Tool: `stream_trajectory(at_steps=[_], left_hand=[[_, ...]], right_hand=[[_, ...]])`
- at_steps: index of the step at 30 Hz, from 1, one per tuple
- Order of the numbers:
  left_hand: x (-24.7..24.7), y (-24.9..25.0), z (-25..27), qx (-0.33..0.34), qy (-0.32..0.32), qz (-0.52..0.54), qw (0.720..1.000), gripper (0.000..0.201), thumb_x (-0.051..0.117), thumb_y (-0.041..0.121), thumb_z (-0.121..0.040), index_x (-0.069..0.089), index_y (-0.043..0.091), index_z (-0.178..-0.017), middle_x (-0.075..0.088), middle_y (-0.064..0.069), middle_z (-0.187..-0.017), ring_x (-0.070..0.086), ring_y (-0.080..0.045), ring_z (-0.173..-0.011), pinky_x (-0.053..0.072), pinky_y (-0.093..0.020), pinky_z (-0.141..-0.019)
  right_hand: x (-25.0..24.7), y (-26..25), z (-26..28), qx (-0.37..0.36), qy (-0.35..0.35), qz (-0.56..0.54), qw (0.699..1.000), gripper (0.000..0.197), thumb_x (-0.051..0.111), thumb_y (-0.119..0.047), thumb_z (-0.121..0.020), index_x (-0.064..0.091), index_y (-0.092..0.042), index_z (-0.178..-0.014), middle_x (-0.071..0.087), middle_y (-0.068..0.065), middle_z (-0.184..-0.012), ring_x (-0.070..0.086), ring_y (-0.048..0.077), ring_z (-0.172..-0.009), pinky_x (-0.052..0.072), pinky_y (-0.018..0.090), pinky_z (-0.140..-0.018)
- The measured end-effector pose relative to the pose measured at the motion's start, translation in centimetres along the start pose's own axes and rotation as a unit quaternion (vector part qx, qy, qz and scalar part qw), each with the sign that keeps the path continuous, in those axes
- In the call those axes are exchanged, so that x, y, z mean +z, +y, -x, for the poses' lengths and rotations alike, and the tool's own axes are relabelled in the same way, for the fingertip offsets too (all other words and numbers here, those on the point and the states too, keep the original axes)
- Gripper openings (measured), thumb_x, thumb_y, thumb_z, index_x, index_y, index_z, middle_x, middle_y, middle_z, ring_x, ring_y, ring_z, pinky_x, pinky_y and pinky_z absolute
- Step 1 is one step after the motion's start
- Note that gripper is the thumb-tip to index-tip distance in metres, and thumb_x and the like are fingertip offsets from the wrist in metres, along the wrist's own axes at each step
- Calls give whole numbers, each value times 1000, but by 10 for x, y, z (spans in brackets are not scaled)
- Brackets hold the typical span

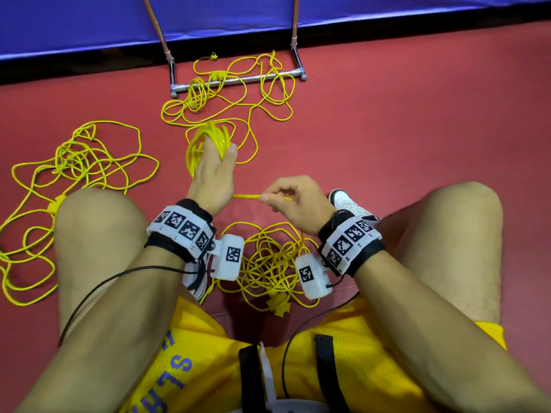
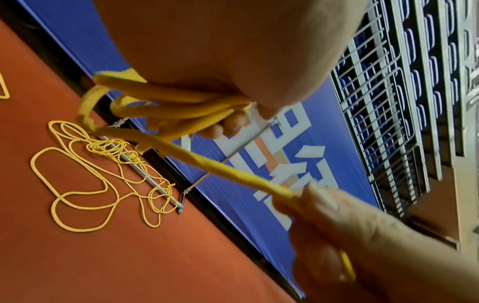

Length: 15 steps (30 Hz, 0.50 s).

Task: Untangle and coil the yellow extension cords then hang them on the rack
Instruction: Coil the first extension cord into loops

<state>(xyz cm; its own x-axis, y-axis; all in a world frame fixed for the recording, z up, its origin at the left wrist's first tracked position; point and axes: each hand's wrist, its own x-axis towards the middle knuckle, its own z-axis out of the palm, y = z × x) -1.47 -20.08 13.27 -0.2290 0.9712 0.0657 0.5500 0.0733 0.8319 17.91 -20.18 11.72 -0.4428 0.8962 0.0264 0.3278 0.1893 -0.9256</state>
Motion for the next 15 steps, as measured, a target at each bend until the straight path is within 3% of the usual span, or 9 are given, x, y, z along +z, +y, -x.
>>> stream_trajectory(at_steps=[3, 5, 7, 11, 12, 15], left_hand=[[5, 1, 5, -7, -103, -16, 995, 40, 34, 56, -99, 48, 19, -98, 52, 6, -72, 52, -22, -68, 50, -47, -76], [8, 5, 9, -43, -162, 9, 986, 58, 29, 67, -96, 53, 14, -90, 46, 9, -54, 45, -18, -52, 43, -39, -62], [9, 10, 13, -65, -215, 6, 974, 62, 26, 70, -96, 53, 18, -76, 42, 8, -49, 42, -18, -47, 38, -34, -56], [10, 19, 23, -35, -289, -12, 957, 63, 28, 70, -96, 48, 24, -58, 37, 9, -46, 35, -12, -45, 31, -34, -53], [11, 19, 25, -31, -302, 0, 953, 63, 31, 72, -94, 48, 22, -60, 34, 9, -47, 31, -11, -45, 28, -33, -51], [13, 22, 29, -29, -331, 26, 943, 82, 39, 80, -85, 50, 0, -69, 34, 7, -48, 28, -15, -47, 23, -32, -48]], right_hand=[[-1, -4, 0, -5, 3, -2, 1000, 11, 73, -24, -85, 73, -19, -76, 67, -1, -60, 60, 20, -57, 49, 31, -62], [-1, -4, 1, -3, -5, -9, 1000, 12, 75, -16, -84, 71, -23, -75, 65, -8, -59, 55, 7, -55, 46, 27, -58], [0, -4, 2, 3, -11, -13, 1000, 15, 72, -4, -81, 70, -18, -78, 60, -14, -57, 49, -1, -52, 40, 18, -55], [-6, -8, 0, 7, 5, -46, 999, 18, 60, 6, -74, 65, -11, -78, 51, -6, -58, 37, 1, -46, 32, 14, -48], [-8, -9, -2, 7, 18, -52, 998, 22, 58, 7, -74, 64, -14, -77, 51, -5, -58, 36, 0, -45, 31, 14, -47], [-11, -13, -1, -18, 8, -67, 998, 24, 57, 3, -72, 60, -21, -76, 60, -3, -64, 48, 2, -54, 40, 18, -53]])
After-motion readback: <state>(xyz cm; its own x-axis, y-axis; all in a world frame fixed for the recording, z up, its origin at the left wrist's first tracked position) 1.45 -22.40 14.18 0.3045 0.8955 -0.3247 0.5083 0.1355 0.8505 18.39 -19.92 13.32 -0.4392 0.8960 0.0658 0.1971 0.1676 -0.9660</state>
